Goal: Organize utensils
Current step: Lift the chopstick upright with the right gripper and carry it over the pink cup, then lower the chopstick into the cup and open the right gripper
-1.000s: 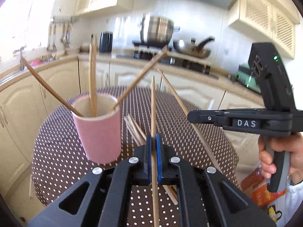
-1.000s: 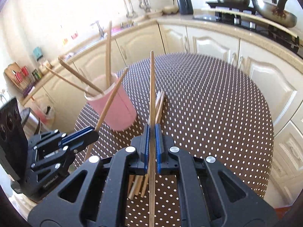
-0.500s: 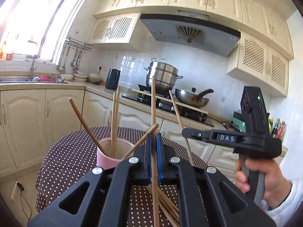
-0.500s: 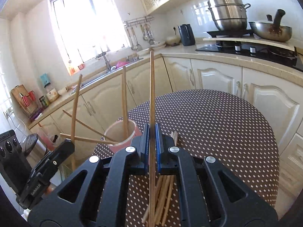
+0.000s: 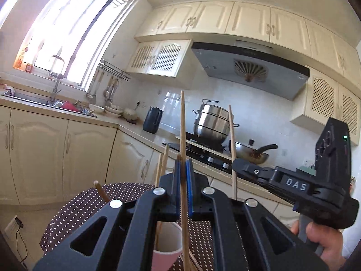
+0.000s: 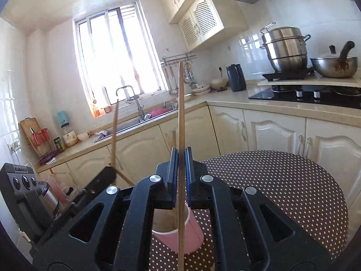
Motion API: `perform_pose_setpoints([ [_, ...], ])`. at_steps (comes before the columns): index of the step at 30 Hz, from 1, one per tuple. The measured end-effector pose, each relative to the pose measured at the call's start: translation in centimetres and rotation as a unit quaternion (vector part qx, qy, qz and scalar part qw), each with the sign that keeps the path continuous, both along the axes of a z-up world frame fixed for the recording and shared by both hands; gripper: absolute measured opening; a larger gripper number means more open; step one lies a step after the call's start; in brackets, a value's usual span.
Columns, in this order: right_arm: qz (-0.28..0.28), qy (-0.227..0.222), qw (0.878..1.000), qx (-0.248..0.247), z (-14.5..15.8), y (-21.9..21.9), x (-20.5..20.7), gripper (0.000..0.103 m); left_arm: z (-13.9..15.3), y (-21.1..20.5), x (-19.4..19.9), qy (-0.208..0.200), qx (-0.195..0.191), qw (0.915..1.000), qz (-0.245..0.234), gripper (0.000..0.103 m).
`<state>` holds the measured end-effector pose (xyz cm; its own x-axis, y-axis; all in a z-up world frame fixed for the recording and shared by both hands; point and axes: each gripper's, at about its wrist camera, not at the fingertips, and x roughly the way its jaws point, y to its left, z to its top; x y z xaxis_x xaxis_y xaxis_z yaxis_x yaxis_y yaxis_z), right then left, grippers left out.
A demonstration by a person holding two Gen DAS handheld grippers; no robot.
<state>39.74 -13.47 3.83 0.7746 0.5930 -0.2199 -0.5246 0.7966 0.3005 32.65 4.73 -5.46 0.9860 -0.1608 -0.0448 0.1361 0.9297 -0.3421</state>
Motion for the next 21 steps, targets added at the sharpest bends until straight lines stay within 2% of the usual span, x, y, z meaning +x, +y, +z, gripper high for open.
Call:
perform_pose_setpoints([
  [5,-0.001,-0.015,1.000,0.009,-0.2,1.5,1.4,0.006,-0.1,0.6,2.0,-0.002,-0.005,0.9993,0.036,0.005],
  [14,0.000,-0.025,0.999,0.042,-1.3,2.4,3.5,0.006,-0.1,0.1,4.3,-0.018,0.009,0.9971,0.074,0.005],
  [21,0.005,-0.026,0.999,0.046,-2.2,2.8,4.4,0.006,-0.6,-0.5,5.2,-0.026,0.012,0.9955,0.090,0.005],
])
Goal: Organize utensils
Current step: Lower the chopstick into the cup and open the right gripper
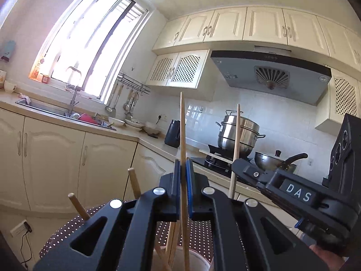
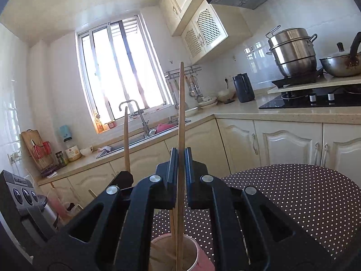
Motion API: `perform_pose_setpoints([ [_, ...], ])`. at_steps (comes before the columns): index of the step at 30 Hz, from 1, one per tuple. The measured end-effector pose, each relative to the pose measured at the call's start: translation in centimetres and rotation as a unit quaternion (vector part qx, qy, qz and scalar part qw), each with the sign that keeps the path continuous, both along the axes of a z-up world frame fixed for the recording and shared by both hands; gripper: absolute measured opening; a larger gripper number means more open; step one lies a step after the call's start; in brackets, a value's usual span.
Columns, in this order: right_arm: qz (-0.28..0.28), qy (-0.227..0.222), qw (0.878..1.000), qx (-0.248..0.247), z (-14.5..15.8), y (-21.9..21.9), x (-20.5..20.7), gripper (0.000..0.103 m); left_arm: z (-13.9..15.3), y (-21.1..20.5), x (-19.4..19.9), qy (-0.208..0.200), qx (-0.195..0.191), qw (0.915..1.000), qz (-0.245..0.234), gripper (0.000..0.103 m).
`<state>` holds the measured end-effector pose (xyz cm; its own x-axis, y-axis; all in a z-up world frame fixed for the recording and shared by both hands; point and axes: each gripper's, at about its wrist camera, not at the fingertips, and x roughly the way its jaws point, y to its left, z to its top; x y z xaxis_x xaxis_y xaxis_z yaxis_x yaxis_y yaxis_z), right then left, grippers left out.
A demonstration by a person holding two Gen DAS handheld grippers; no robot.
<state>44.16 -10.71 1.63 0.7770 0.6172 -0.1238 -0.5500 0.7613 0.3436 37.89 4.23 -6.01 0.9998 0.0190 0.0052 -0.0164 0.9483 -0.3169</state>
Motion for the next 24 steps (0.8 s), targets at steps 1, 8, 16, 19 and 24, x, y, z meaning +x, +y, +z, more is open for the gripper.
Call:
perform_pose_setpoints([
  [1,0.000,-0.001,1.000,0.000,-0.1,0.1,0.0,0.006,0.0,0.0,0.1,-0.003,0.000,1.0000,0.006,0.005],
  [8,0.009,0.002,1.000,-0.007,-1.0,0.2,-0.1,0.006,-0.9,-0.3,0.5,0.005,0.004,0.9999,0.012,0.005],
  [16,0.019,0.000,0.999,-0.039,-1.8,0.4,-2.1,0.007,-2.2,-1.3,-0.2,0.033,0.026,0.9991,-0.009,0.005],
  [19,0.020,-0.002,0.998,-0.053,-2.2,0.4,-3.3,0.007,-2.6,-1.5,-0.8,0.044,0.029,0.9985,-0.016,0.005],
  [24,0.019,0.009,0.998,-0.065,-3.1,0.1,-4.6,0.007,-2.8,-1.7,-1.7,0.060,0.034,0.9971,-0.034,0.005],
])
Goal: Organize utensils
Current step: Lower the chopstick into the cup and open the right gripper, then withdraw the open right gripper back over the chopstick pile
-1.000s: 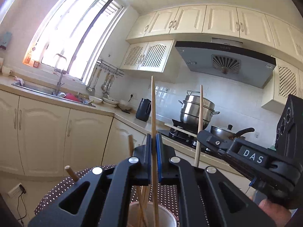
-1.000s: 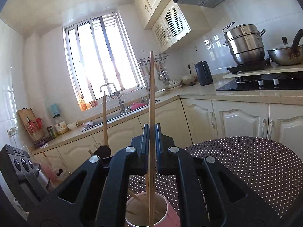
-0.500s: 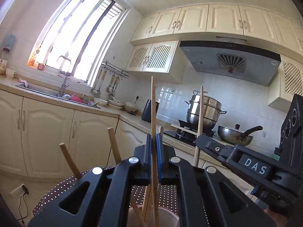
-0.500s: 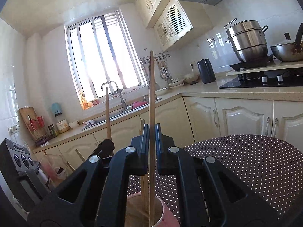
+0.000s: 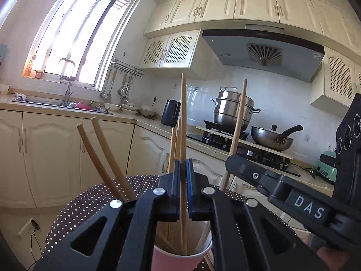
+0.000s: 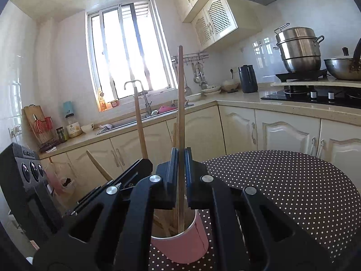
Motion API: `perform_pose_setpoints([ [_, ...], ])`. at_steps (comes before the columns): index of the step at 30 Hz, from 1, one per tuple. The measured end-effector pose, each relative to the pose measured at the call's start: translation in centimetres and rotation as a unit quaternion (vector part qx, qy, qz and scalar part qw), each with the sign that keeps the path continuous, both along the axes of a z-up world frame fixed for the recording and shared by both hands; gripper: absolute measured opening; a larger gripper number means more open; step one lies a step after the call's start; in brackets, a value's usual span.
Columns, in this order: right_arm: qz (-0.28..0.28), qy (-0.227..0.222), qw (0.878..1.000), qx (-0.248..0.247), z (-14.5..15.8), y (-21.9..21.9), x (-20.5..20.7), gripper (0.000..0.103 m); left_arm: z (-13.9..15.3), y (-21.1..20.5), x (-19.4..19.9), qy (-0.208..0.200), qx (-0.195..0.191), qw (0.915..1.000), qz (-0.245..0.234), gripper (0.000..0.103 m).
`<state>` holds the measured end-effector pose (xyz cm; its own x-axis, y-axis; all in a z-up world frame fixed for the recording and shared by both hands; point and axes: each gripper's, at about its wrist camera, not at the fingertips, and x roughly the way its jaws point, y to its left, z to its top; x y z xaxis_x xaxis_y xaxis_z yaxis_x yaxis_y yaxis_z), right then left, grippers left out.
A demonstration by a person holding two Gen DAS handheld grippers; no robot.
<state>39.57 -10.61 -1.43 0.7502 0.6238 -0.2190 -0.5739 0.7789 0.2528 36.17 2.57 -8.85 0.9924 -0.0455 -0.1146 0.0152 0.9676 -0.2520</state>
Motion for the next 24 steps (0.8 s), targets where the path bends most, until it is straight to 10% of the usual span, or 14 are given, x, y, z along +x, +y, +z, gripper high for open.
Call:
perform_pose_setpoints([
  [24,-0.009,0.060,0.998,0.007,-0.3,-1.9,-4.5,0.008,1.2,-0.1,-5.8,0.035,0.033,0.9988,-0.008,0.045],
])
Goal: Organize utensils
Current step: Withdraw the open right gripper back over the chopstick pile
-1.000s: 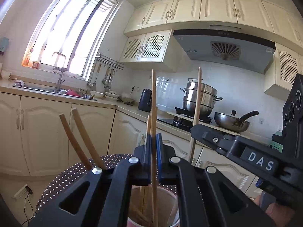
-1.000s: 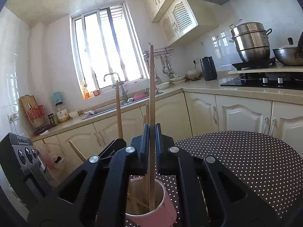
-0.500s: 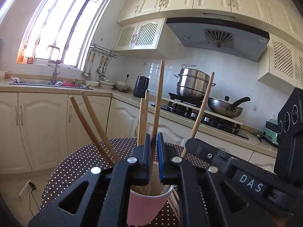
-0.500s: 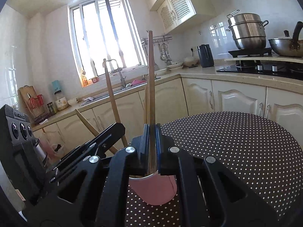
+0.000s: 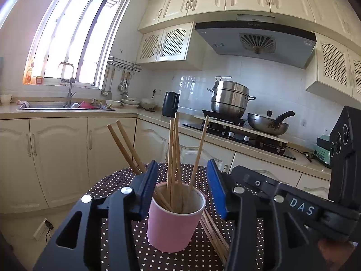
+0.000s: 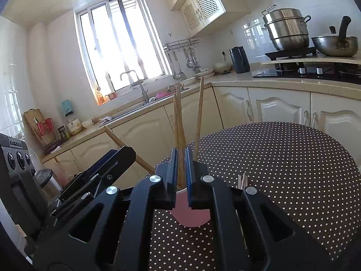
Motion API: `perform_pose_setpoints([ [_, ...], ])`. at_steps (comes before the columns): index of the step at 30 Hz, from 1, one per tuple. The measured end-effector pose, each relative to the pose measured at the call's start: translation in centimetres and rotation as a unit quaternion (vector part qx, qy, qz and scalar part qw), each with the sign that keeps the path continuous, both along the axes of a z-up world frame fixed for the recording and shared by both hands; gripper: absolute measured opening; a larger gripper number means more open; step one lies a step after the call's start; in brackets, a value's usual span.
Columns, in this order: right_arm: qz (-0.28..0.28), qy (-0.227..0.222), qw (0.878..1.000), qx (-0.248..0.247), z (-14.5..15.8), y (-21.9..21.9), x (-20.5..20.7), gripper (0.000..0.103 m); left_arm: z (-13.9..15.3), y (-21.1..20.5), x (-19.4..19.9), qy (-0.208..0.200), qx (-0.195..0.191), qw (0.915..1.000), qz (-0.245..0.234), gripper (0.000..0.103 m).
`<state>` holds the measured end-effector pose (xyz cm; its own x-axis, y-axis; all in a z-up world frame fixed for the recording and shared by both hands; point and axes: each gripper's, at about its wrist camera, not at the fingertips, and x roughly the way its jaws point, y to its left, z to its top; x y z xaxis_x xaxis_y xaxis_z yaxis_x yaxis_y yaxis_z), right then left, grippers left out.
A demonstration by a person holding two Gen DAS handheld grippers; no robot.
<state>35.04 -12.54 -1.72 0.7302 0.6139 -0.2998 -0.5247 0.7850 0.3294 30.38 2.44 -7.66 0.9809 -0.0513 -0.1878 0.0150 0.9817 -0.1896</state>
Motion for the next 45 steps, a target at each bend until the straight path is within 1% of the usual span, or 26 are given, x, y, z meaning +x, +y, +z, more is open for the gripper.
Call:
perform_pose_setpoints([
  [7,-0.009,0.004,1.000,-0.005,0.3,-1.3,-1.2,0.008,0.0,-0.7,-0.9,0.021,0.004,0.9998,-0.003,0.046],
  [11,-0.017,0.006,1.000,-0.008,0.2,-2.4,-1.8,0.008,-0.1,-1.7,-1.2,0.039,0.014,0.9991,-0.007,0.047],
  [13,-0.020,0.009,1.000,-0.009,0.0,-2.9,-2.0,0.008,-0.4,-2.4,-1.0,0.057,0.025,0.9980,-0.009,0.053],
  [14,-0.023,0.012,1.000,-0.010,-0.1,-3.3,-2.0,0.008,-0.6,-2.9,-0.9,0.071,0.033,0.9969,-0.013,0.053],
  [17,-0.028,0.019,0.999,-0.013,-0.6,-4.3,-2.1,0.008,-1.1,-3.8,-0.8,0.088,0.044,0.9950,-0.020,0.054],
  [19,-0.031,0.028,0.999,-0.015,-1.0,-5.1,-2.0,0.008,-1.4,-4.1,-0.6,0.107,0.049,0.9929,-0.021,0.054],
  [21,-0.037,0.036,0.999,-0.019,-1.4,-5.9,-2.0,0.008,-2.0,-4.6,-0.1,0.143,0.056,0.9882,-0.011,0.054],
  [24,-0.042,0.054,0.997,-0.025,-2.2,-6.9,-1.7,0.008,-2.7,-5.1,0.2,0.174,0.049,0.9831,-0.028,0.054],
  [26,-0.046,0.071,0.996,-0.034,-3.0,-7.4,-1.3,0.008,-3.3,-5.7,0.3,0.189,0.057,0.9797,-0.033,0.054],
  [28,-0.046,0.086,0.995,-0.036,-3.8,-8.0,-1.0,0.014,-3.9,-6.5,0.5,0.202,0.072,0.9764,-0.029,0.054],
  [29,-0.047,0.090,0.994,-0.035,-4.2,-8.3,-0.9,0.019,-4.1,-6.8,0.5,0.205,0.074,0.9755,-0.033,0.054],
  [30,-0.049,0.094,0.994,-0.036,-4.5,-8.6,-0.8,0.025,-4.5,-7.1,0.8,0.217,0.074,0.9723,-0.043,0.054],
  [32,-0.053,0.100,0.993,-0.037,-5.1,-9.1,-0.8,0.030,-5.3,-7.8,1.7,0.245,0.077,0.9650,-0.052,0.054],
  [35,-0.052,0.116,0.991,-0.043,-6.2,-9.6,-0.4,0.030,-7.0,-8.5,3.1,0.278,0.081,0.9553,-0.058,0.053],
  [37,-0.050,0.127,0.989,-0.050,-6.8,-9.7,0.0,0.030,-8.0,-8.6,4.0,0.294,0.072,0.9510,-0.064,0.053],
  [40,-0.043,0.146,0.987,-0.059,-7.9,-9.7,0.6,0.030,-9.7,-8.7,5.1,0.315,0.073,0.9441,-0.065,0.043],
  [43,-0.035,0.159,0.984,-0.065,-8.8,-9.7,1.1,0.030,-11.0,-8.9,5.9,0.321,0.087,0.9407,-0.066,0.042],
  [45,-0.029,0.167,0.983,-0.069,-9.2,-9.7,1.5,0.030,-11.7,-8.8,6.3,0.327,0.084,0.9390,-0.067,0.038],
])
